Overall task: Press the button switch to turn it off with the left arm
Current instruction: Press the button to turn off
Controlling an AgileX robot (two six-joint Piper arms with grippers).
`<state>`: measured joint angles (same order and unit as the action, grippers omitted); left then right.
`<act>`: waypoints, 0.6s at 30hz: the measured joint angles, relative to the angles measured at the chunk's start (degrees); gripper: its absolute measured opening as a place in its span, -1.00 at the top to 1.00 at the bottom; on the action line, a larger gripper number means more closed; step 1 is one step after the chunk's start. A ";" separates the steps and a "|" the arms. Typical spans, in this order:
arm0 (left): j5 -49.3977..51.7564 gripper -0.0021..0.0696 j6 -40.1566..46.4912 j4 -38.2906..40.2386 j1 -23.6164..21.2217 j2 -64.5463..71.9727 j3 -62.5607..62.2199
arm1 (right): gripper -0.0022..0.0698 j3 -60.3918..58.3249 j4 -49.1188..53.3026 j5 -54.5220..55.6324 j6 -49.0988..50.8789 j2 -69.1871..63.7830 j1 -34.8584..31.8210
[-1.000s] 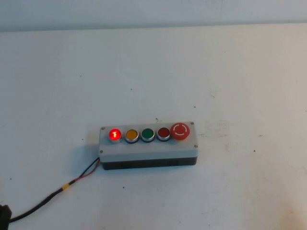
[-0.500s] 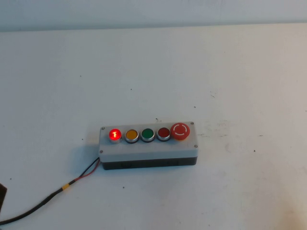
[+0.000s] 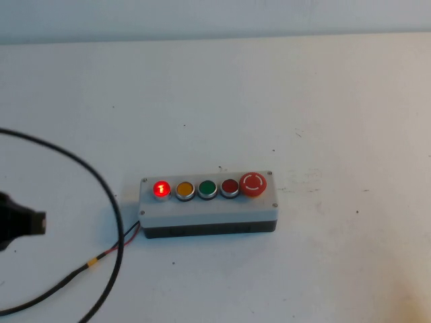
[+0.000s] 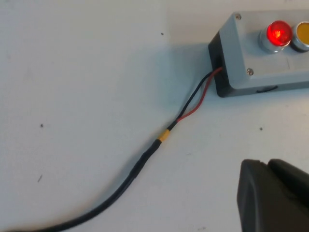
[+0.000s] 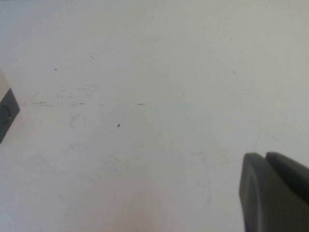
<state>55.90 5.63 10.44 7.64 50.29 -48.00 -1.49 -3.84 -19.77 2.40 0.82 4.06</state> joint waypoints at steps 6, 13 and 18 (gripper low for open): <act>0.27 0.95 7.47 2.74 2.83 17.96 -10.33 | 0.98 0.00 0.00 0.00 0.00 0.00 0.00; 2.33 0.95 10.45 2.95 10.14 34.60 -22.07 | 0.98 0.00 0.00 0.00 0.00 0.00 0.00; 4.77 0.95 11.81 3.39 12.72 43.43 -30.30 | 0.98 0.00 0.00 0.00 0.00 0.00 0.00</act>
<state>60.67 17.44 13.83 20.36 93.72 -78.30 -1.49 -3.84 -19.77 2.40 0.82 4.06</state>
